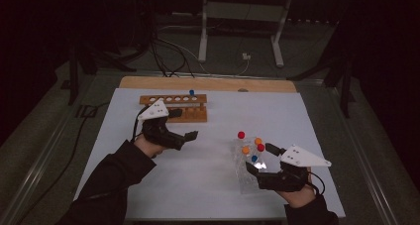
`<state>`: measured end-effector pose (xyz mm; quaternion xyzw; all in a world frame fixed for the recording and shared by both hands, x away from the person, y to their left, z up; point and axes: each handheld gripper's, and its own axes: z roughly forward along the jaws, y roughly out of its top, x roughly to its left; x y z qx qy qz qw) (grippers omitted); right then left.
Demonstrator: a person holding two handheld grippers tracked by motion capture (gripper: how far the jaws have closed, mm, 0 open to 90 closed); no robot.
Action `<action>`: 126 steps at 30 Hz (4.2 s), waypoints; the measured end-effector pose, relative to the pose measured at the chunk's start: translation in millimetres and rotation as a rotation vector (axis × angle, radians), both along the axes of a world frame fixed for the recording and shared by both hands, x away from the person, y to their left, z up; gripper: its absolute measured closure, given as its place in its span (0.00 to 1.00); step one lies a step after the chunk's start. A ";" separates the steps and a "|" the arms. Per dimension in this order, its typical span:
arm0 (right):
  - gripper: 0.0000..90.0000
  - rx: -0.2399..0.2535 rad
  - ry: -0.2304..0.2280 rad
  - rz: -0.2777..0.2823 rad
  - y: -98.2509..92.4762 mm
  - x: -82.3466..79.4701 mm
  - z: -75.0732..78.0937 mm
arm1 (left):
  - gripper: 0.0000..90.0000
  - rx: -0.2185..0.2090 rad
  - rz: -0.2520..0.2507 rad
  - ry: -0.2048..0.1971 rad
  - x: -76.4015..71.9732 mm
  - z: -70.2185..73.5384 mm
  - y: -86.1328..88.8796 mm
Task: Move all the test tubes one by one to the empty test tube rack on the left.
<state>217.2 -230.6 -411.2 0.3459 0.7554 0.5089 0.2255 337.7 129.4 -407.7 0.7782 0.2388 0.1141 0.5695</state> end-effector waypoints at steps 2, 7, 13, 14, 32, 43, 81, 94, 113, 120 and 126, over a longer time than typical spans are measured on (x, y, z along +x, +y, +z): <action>0.19 -0.014 0.017 -0.007 -1.8 -0.7 -6.8 | 0.01 -0.002 -0.013 -0.001 -10.9 -1.8 3.7; 0.26 -0.028 0.058 -0.029 -6.9 -1.1 -18.5 | 0.01 -0.008 -0.029 -0.010 -35.4 -8.4 12.4; 0.50 -0.080 0.123 -0.052 -14.1 1.6 -34.5 | 0.01 -0.010 -0.050 -0.010 -57.9 -22.2 18.6; 0.50 -0.080 0.123 -0.052 -14.1 1.6 -34.5 | 0.01 -0.015 -0.050 -0.007 -60.9 -25.2 18.8; 0.79 -0.200 0.211 -0.092 0.8 19.7 -52.7 | 0.01 0.027 -0.078 -0.002 -79.2 -50.1 12.3; 0.84 -0.274 0.180 -0.112 9.3 23.8 -52.5 | 0.01 0.036 -0.082 -0.001 -78.9 -49.9 14.2; 0.86 -0.219 0.054 -0.103 6.4 7.6 -16.6 | 0.01 0.030 -0.085 0.016 -76.8 -49.4 17.9; 0.86 -0.166 0.009 -0.011 19.7 -9.3 5.2 | 0.01 0.026 -0.134 0.014 -80.8 -41.2 11.3; 0.86 -0.198 0.085 0.155 76.6 -2.3 -18.9 | 0.12 -0.029 -0.238 -0.002 -79.4 -23.8 -11.7; 0.86 -0.196 0.089 0.170 81.3 -3.5 -20.7 | 0.21 -0.022 -0.276 -0.022 -77.5 -21.1 -30.9; 0.86 -0.198 0.094 0.177 83.2 -4.1 -21.7 | 0.36 -0.010 -0.287 -0.037 -75.2 -21.8 -45.9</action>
